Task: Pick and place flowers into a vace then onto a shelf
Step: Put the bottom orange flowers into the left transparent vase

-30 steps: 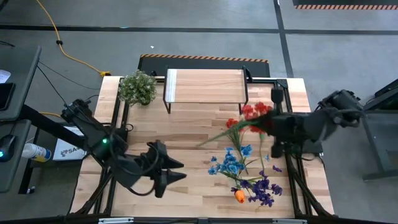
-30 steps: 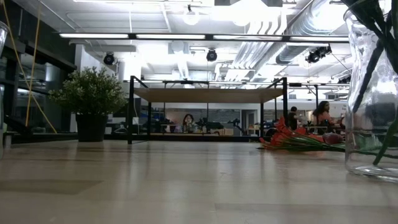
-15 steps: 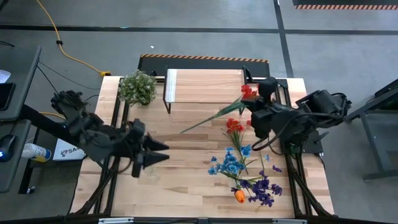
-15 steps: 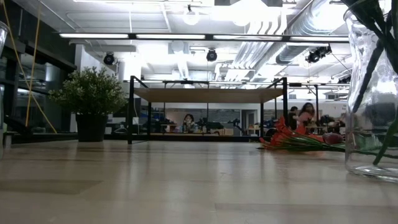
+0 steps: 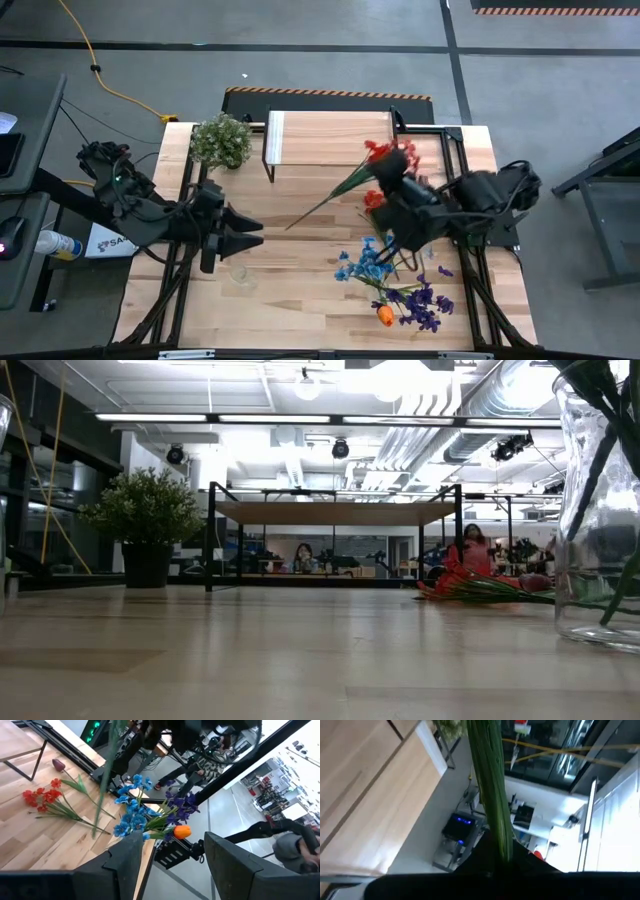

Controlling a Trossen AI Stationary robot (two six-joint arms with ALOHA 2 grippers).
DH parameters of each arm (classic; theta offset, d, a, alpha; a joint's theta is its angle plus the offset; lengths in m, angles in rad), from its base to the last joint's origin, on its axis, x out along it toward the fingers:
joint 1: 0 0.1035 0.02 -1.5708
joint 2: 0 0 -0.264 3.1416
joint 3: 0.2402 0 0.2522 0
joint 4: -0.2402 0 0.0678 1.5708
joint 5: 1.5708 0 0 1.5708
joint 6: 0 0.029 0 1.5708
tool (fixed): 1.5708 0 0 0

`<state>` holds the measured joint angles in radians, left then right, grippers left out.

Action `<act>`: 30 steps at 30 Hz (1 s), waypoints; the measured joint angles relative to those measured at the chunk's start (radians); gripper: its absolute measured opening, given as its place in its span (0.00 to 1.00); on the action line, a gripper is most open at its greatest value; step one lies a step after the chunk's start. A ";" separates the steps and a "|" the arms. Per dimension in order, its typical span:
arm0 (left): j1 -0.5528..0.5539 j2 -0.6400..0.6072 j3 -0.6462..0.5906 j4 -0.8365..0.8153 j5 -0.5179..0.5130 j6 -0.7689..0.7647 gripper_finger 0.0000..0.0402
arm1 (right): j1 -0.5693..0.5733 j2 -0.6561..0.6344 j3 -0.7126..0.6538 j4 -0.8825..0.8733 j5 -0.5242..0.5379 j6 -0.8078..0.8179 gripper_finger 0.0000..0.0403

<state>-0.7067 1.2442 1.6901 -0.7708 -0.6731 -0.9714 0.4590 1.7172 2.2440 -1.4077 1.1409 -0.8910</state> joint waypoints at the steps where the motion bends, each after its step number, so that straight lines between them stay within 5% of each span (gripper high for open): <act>1: 0.000 0.000 0.000 -0.006 0.000 -0.002 0.61 | 0.004 0.008 0.000 0.022 -0.005 -0.022 0.00; 14: 0.000 0.030 0.000 -0.083 0.006 -0.109 0.61 | 0.048 0.079 0.000 0.286 -0.009 -0.306 0.00; 25: 0.013 0.051 0.000 -0.096 0.004 -0.216 0.61 | 0.052 0.139 0.000 0.330 0.002 -0.359 0.00; 30: 0.086 0.072 -0.001 -0.101 0.099 -0.264 0.61 | 0.053 0.168 0.000 0.353 0.006 -0.381 0.00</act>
<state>-0.6204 1.3159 1.6894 -0.8721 -0.5741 -1.2354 0.5117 1.8848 2.2444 -1.0551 1.1466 -1.2721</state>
